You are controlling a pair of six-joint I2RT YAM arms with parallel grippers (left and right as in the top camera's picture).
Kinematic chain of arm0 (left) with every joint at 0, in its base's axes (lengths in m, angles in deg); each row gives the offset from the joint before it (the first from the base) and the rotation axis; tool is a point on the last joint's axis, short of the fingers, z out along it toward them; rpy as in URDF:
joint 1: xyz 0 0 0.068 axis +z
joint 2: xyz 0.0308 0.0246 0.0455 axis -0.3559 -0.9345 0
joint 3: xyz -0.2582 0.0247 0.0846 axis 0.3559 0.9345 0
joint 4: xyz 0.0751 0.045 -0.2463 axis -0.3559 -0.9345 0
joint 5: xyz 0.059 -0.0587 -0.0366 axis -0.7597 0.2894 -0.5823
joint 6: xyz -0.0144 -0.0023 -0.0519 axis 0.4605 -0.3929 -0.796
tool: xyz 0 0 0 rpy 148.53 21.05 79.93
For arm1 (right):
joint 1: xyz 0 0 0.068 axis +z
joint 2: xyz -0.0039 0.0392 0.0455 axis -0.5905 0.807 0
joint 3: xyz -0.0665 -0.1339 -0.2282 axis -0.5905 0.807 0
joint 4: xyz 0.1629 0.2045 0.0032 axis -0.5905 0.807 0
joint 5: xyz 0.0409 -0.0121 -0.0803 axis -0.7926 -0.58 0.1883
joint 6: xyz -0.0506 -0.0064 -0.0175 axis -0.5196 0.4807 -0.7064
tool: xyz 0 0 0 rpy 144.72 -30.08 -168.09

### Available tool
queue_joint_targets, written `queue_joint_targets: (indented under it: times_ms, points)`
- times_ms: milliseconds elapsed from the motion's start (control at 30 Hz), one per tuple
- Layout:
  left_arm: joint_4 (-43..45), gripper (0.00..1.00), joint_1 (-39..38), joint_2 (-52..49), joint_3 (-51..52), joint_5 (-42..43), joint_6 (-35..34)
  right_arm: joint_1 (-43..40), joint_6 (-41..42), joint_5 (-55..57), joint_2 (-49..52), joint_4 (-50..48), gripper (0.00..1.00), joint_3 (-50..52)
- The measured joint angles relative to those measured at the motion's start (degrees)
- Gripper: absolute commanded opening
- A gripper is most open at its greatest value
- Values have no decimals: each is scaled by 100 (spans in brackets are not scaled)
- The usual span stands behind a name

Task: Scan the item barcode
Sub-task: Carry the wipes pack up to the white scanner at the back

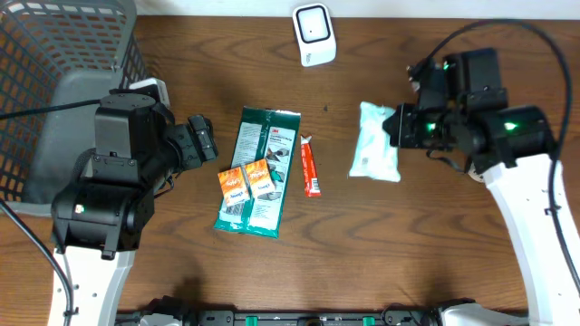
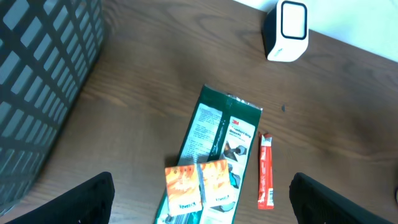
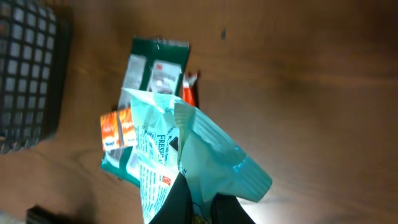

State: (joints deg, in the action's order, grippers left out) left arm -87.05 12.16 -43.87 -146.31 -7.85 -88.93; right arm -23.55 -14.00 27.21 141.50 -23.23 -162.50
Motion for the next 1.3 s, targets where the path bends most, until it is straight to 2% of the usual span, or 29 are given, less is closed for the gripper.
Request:
queue_joint_targets:
  times_ms: [367, 600, 733, 967, 1300]
  points:
    - [-2, 90, 0, 0, 0, 0, 0, 457, -299, 400, 105, 428, 1, -2096]
    - [2, 90, 0, 0, 0, 0, 0, 835, -579, 413, 1141, 1110, 1, -4157]
    - [2, 90, 0, 0, 0, 0, 0, 848, -815, 433, 1755, 1226, 1, -4951]
    - [2, 90, 0, 0, 0, -2, 0, 1141, -1390, 944, 2599, 374, 1, -5090]
    - [2, 90, 0, 0, 0, 0, 0, 1814, -1786, 3235, 3967, -1119, 1, -5090]
